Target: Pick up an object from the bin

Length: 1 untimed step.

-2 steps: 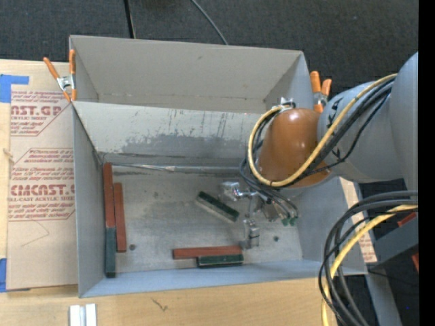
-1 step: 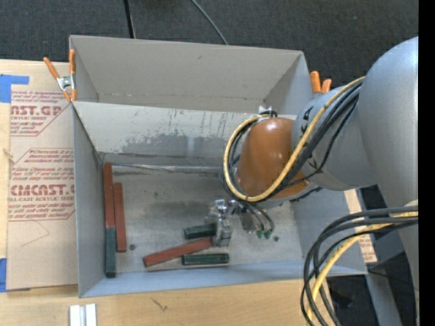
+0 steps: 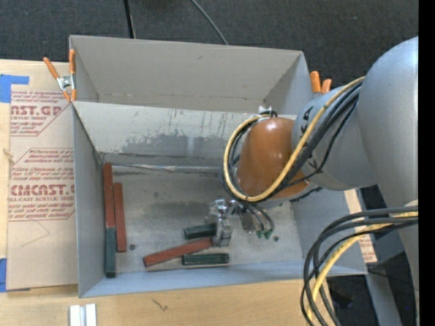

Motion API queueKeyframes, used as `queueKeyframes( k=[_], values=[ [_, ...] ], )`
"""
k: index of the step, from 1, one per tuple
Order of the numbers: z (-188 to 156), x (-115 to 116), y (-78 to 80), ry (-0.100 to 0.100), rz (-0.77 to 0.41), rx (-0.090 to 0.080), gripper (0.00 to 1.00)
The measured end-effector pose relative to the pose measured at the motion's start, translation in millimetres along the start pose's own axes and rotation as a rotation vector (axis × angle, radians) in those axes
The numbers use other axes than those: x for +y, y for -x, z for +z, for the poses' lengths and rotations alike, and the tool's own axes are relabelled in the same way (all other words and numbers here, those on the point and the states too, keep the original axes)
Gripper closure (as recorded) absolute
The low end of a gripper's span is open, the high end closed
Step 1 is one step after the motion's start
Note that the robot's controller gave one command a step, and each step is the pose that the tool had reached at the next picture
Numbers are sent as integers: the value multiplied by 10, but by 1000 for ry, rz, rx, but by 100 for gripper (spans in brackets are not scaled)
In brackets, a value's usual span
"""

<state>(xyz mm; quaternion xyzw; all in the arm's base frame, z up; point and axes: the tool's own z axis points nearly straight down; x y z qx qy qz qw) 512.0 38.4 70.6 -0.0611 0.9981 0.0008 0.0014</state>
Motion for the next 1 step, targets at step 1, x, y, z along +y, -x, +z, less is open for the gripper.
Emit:
queueKeyframes(
  k=[1],
  values=[
    [-1342, 310, 260, 0, 24, 1, 100]
  ],
)
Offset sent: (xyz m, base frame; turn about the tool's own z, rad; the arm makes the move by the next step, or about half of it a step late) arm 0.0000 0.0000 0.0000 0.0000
